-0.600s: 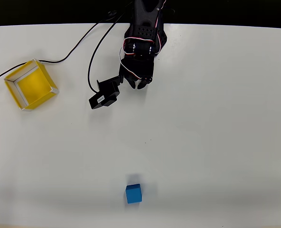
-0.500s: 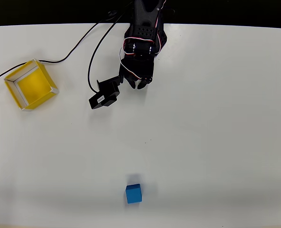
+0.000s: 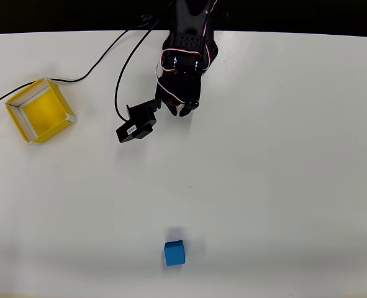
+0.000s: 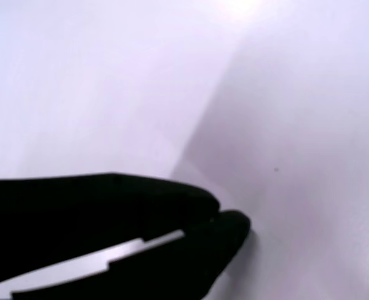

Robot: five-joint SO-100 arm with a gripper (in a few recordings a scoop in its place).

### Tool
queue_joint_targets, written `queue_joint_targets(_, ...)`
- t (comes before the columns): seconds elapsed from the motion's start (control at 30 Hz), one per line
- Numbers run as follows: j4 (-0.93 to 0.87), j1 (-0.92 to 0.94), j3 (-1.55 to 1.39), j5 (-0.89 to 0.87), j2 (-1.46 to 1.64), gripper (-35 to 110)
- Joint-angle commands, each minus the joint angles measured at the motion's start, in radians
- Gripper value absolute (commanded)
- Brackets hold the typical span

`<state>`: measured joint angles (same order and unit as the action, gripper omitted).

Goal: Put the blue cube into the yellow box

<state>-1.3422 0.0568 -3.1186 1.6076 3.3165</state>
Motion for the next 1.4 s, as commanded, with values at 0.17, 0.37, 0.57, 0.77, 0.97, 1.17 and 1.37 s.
queue_joint_targets(0.17,-0.017,0.021,-0.026,0.008,0.028,0)
queue_joint_targets(0.37,-0.017,0.011,-0.026,0.029,0.028,0)
queue_joint_targets(0.57,0.011,-0.003,-0.026,0.057,0.026,3)
queue_joint_targets(0.77,0.304,-0.003,0.051,0.055,-0.115,11)
queue_joint_targets(0.97,0.667,-0.015,0.287,-0.014,-0.433,25)
queue_joint_targets(1.17,1.121,-0.008,0.426,-0.097,-0.704,41)
queue_joint_targets(1.37,1.302,-0.006,0.647,-0.109,-0.965,49)
